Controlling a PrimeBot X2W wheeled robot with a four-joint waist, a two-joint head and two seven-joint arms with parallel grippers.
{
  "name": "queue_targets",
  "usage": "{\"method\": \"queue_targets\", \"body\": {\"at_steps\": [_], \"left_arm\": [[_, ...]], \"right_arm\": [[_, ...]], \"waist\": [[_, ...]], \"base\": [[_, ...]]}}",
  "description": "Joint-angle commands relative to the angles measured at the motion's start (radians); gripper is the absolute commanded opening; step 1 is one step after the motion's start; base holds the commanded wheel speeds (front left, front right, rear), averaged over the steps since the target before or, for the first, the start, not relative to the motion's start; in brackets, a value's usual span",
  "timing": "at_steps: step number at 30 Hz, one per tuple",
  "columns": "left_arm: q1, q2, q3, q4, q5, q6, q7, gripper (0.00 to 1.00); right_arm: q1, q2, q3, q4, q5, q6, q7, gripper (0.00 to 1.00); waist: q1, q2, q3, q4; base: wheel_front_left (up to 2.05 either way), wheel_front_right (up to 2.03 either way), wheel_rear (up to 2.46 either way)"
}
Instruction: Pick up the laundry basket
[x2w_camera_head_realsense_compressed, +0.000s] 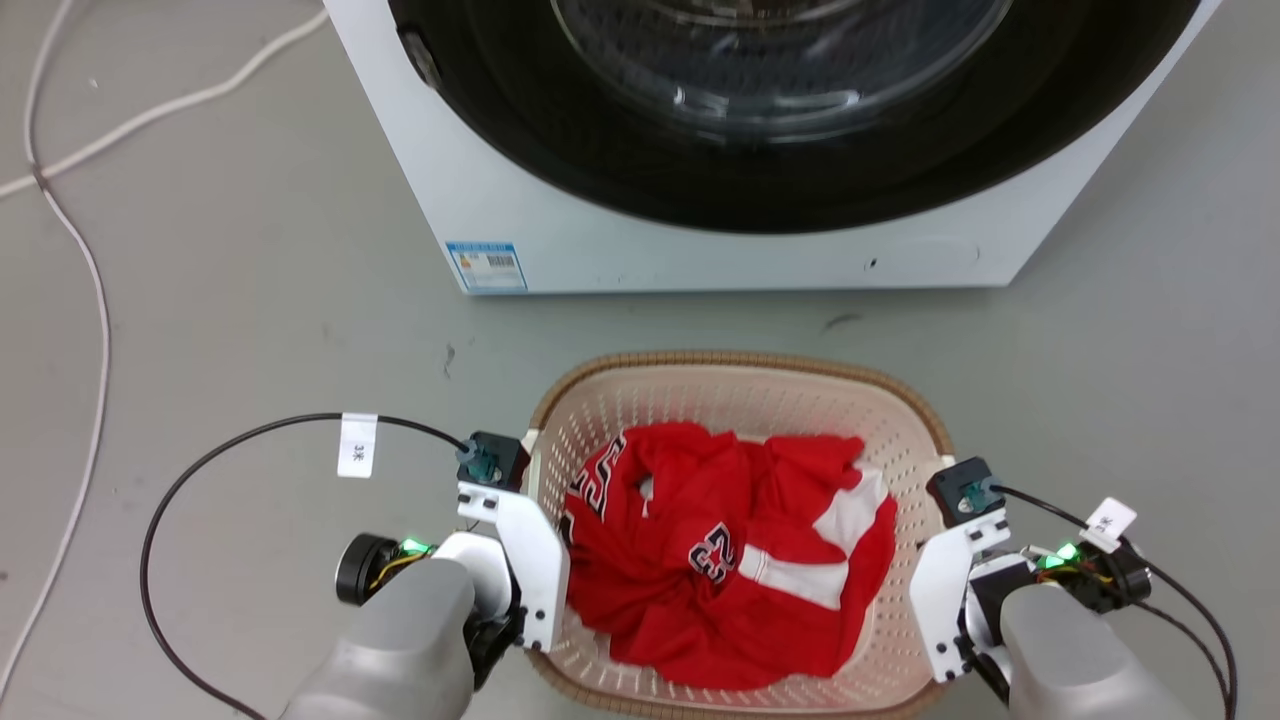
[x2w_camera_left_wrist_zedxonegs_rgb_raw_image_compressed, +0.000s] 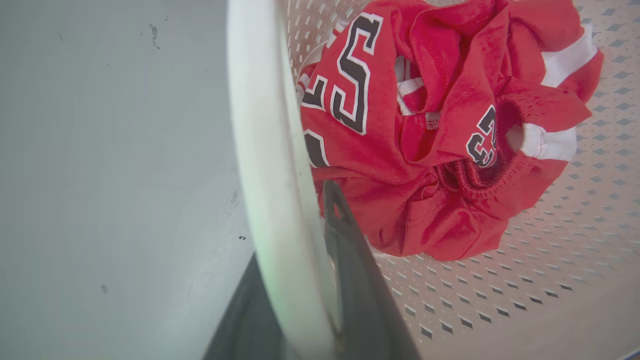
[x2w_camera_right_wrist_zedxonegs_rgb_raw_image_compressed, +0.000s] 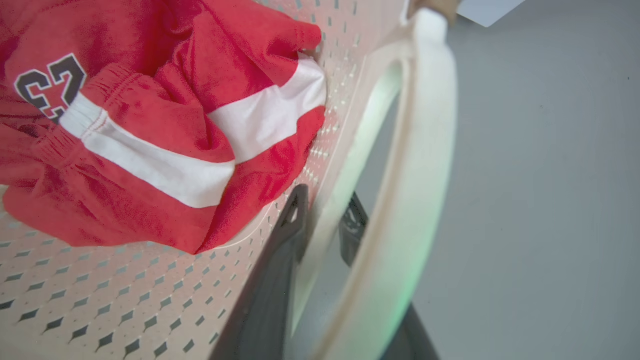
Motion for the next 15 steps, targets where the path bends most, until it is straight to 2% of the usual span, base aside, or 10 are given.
{"method": "queue_targets", "body": {"at_steps": [1, 10, 15], "left_arm": [[0.01, 0.012, -0.007, -0.009, -0.008, -0.008, 0.007, 0.0], [0.075, 0.032, -0.046, -0.036, -0.091, -0.008, 0.119, 0.0], [0.097, 0.05, -0.067, -0.051, -0.132, -0.008, 0.169, 0.0]], "right_arm": [[0.022, -0.012, 0.034, 0.002, 0.02, -0.001, 0.012, 0.0], [0.06, -0.009, 0.265, 0.002, 0.249, -0.001, 0.109, 0.0], [0.075, -0.009, 0.361, -0.007, 0.344, -0.001, 0.151, 0.0]], "waist": [[0.0002, -0.0001, -0.036, 0.0], [0.0002, -0.0001, -0.145, -0.007], [0.0002, -0.0001, -0.191, -0.008]], "base": [[0.0, 0.0, 0.0], [0.0, 0.0, 0.0], [0.0, 0.0, 0.0]]}}
